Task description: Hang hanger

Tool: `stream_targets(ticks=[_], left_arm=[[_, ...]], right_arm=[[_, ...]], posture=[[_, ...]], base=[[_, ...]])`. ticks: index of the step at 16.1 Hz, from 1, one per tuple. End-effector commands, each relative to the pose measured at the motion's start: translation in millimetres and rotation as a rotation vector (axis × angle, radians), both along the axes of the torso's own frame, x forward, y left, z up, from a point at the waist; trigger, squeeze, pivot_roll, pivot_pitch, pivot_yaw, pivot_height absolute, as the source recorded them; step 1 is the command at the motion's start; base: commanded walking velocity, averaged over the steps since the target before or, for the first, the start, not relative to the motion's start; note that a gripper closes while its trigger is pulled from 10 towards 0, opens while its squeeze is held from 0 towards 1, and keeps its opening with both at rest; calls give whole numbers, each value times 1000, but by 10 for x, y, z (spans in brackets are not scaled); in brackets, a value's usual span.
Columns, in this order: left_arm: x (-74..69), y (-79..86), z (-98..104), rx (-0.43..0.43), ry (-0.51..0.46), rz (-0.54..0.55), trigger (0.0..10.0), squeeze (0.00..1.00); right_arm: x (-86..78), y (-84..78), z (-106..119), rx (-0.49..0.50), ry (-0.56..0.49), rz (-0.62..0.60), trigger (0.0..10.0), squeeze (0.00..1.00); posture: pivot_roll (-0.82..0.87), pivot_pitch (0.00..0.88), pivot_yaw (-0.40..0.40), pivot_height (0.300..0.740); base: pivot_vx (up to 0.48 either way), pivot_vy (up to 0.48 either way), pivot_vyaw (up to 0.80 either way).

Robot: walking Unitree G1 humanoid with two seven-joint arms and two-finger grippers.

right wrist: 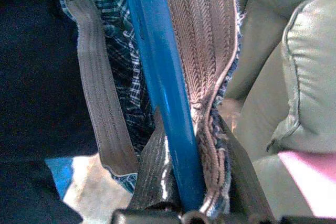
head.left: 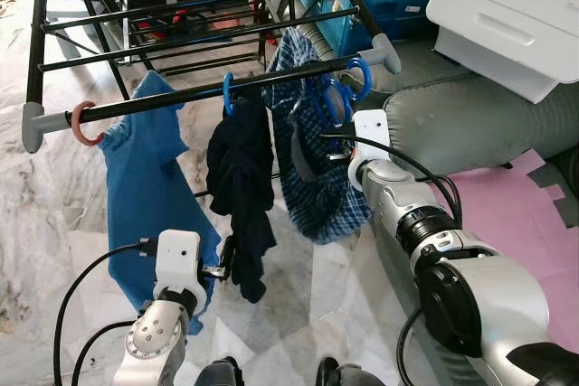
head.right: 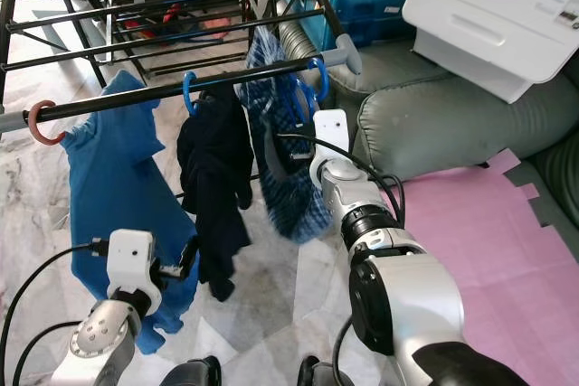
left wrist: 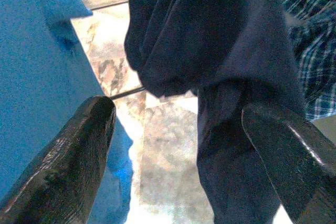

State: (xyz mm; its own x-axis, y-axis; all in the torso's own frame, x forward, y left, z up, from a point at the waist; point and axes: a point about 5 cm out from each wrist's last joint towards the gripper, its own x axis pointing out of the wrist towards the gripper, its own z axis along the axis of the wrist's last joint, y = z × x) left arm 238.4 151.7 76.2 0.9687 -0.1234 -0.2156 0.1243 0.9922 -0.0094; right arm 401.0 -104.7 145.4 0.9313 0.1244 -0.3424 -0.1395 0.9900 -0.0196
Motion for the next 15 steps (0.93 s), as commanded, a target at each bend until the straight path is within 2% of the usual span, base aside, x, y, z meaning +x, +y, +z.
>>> stream_targets(ticks=[1, 3, 5, 6, 7, 8, 11, 13, 15], left_arm=[[9, -9, 42, -3, -3, -12, 10000, 0], [52, -2, 52, -21, -9, 2, 10000, 0], [54, -19, 52, -35, -17, -25, 10000, 0], [51, -27, 40, -51, -14, -42, 10000, 0], [66, -35, 38, -57, -14, -45, 10000, 0], [68, -46, 34, -62, -24, -59, 10000, 0], [87, -78, 53, -78, -54, -59, 10000, 0], [97, -100, 68, -85, -77, -65, 10000, 0], [148, -147, 59, -113, -86, -71, 10000, 0]], right_arm=[[-20, -73, -45, -28, -30, 7, 10000, 0], [-146, -203, -292, -44, -17, 11, 10000, 0], [-375, -336, -591, -55, -2, 8, 10000, 0], [-569, -439, -746, -60, 7, -8, 10000, 0], [-619, -469, -774, -63, 7, -9, 10000, 0], [-774, -512, -839, -106, -4, -3, 10000, 0], [-1020, -533, -872, -102, -6, -10, 10000, 0], [-1120, -484, -855, -98, 4, 2, 10000, 0], [-1095, -449, -825, -105, 8, 25, 10000, 0]], posture=[[228, 214, 5, 740], [179, 200, 17, 740], [144, 186, 21, 740], [119, 174, 24, 740], [109, 169, 25, 740], [88, 155, 28, 740], [62, 125, 29, 740], [55, 106, 21, 740], [58, 93, 6, 740]], base=[[0, 0, 0], [0, 0, 0], [0, 0, 0], [0, 0, 0], [0, 0, 0], [0, 0, 0], [0, 0, 0], [133, 0, 0], [384, 0, 0]])
